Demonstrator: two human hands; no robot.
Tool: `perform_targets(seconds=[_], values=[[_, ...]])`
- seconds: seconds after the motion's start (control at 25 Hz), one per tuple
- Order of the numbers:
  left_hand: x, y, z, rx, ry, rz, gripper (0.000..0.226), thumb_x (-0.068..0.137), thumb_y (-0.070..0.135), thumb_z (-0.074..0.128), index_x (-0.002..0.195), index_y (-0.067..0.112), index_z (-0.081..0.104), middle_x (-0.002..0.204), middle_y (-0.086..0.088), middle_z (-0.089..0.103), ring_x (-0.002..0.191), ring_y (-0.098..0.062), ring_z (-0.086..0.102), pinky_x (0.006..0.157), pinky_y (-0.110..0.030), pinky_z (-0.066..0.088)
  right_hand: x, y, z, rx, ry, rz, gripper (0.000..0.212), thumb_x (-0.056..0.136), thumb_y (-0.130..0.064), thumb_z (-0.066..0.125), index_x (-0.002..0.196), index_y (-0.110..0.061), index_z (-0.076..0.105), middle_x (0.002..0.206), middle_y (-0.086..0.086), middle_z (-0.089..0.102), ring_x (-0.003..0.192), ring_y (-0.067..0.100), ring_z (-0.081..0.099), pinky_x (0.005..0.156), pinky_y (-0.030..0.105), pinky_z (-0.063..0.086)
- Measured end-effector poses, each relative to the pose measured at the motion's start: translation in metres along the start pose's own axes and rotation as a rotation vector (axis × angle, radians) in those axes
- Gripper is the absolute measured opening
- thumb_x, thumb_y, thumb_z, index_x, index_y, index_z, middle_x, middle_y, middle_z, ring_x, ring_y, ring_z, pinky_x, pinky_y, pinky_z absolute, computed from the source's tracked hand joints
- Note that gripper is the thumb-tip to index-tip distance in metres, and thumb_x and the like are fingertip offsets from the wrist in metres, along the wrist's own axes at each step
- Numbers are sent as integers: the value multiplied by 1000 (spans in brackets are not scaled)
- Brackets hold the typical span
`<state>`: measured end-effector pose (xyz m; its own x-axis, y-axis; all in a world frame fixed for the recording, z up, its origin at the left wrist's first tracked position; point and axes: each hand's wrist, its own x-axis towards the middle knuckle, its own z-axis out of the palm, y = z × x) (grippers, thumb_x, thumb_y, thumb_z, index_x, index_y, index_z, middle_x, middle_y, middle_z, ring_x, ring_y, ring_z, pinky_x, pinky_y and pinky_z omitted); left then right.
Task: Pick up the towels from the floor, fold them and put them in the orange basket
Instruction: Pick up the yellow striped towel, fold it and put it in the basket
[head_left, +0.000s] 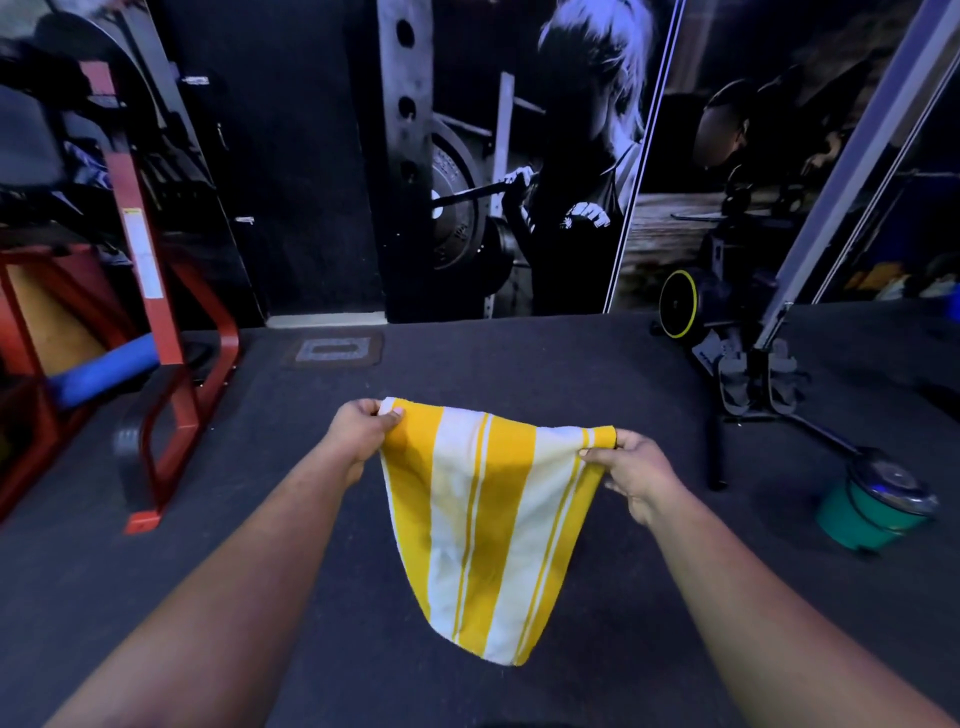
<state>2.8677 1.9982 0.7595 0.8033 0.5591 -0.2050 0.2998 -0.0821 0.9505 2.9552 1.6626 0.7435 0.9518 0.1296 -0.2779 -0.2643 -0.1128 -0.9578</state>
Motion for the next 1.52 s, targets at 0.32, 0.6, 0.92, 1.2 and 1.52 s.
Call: perform_targets(seconds=[0.32, 0.6, 0.92, 1.2, 1.52], values=[[0, 1, 2, 149, -63, 55, 76, 84, 16, 83, 149, 12, 44, 140, -12, 53, 129, -28, 53, 105, -36, 47, -4, -1, -11, 63, -43, 75, 11, 89, -14, 75, 100, -13, 73, 91, 3, 77, 79, 14, 70, 81, 35, 51], [3, 2, 5, 789, 15, 285, 37, 83, 20, 81, 118, 21, 70, 116, -6, 72, 105, -25, 67, 84, -35, 55, -1, 6, -16, -159, 133, -210, 20, 76, 1, 84, 82, -9, 68, 79, 3, 68, 76, 17, 63, 64, 26, 51], [-11, 8, -1, 239, -31, 412, 20, 88, 29, 79, 89, 12, 68, 95, -2, 67, 92, -15, 61, 81, -35, 50, -6, -14, -21, 98, 180, -459, 18, 90, -3, 73, 87, -15, 59, 86, 0, 67, 76, 9, 62, 71, 33, 49], [-33, 59, 18, -231, -128, 350, 29, 89, 29, 77, 106, 7, 68, 100, -14, 77, 96, -34, 73, 82, -48, 62, -17, 2, -34, 1, -89, -283, 32, 75, -12, 88, 103, -17, 74, 104, 1, 78, 98, 17, 75, 72, 22, 60], [-60, 18, 19, -201, -296, 278, 58, 63, 26, 97, 114, 10, 73, 108, -7, 78, 104, -28, 74, 85, -44, 61, -13, -66, -25, 311, -143, -265, 36, 88, -14, 74, 122, -3, 67, 112, 19, 75, 99, 34, 74, 85, 47, 62]])
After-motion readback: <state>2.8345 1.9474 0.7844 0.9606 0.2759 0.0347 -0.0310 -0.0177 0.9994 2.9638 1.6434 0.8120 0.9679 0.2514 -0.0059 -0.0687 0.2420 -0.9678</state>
